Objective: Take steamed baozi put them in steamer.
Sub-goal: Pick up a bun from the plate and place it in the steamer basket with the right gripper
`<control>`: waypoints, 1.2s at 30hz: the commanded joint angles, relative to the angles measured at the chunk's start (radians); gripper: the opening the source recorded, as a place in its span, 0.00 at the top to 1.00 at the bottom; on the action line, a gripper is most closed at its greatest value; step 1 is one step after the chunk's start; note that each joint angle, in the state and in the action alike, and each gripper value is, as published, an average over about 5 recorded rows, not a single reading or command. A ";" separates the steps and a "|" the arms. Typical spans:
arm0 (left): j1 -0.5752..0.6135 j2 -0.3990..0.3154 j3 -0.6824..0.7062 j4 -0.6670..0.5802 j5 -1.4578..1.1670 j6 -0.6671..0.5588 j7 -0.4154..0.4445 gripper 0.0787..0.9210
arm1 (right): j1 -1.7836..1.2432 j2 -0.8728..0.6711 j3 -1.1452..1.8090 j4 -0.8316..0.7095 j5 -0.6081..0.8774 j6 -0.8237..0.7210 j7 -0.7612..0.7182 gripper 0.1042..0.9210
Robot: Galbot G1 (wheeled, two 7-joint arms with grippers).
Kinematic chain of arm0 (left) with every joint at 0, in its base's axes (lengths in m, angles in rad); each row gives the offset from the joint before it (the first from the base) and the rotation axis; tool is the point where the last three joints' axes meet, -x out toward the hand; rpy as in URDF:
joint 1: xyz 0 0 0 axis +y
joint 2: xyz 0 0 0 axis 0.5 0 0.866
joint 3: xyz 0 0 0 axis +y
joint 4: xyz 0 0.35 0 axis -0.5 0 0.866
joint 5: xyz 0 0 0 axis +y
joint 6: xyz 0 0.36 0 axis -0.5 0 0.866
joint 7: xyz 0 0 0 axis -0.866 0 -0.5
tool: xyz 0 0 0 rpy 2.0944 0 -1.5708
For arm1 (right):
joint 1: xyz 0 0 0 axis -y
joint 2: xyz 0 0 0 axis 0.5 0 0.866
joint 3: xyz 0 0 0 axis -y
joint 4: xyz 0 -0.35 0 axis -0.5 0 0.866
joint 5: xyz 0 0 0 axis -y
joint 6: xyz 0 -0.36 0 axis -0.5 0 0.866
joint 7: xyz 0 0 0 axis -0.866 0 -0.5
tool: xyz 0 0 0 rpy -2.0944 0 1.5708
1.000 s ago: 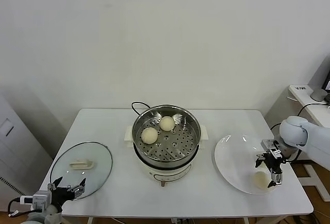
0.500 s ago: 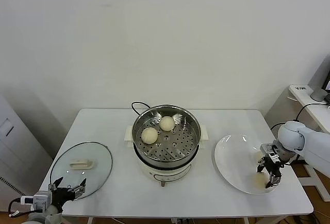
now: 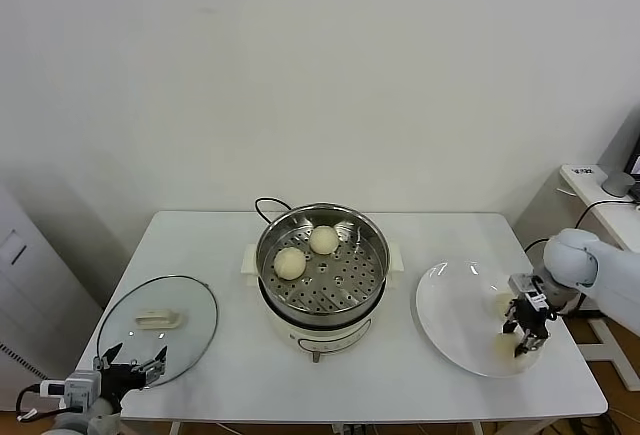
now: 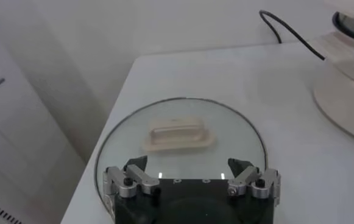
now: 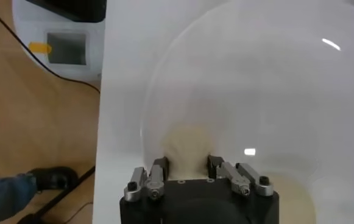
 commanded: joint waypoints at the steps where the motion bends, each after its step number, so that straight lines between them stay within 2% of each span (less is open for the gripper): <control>1: -0.007 0.003 0.005 0.001 0.002 0.003 -0.001 0.12 | 0.405 0.022 -0.185 0.066 0.128 0.015 -0.018 0.62; 7: -0.014 0.005 0.015 0.007 0.006 0.003 0.000 0.12 | 0.549 0.183 -0.164 0.019 0.252 0.109 -0.006 0.62; 16: -0.024 0.008 0.020 0.006 0.007 0.008 -0.001 0.12 | 0.556 0.455 -0.095 -0.057 0.300 0.362 0.019 0.62; 27: -0.021 0.003 0.024 0.002 0.017 0.008 -0.002 0.12 | 0.457 0.650 -0.066 -0.001 0.148 0.596 0.018 0.61; 36: -0.021 0.004 0.021 0.002 0.016 0.005 -0.001 0.12 | 0.375 0.669 -0.090 0.107 0.015 0.690 0.002 0.61</control>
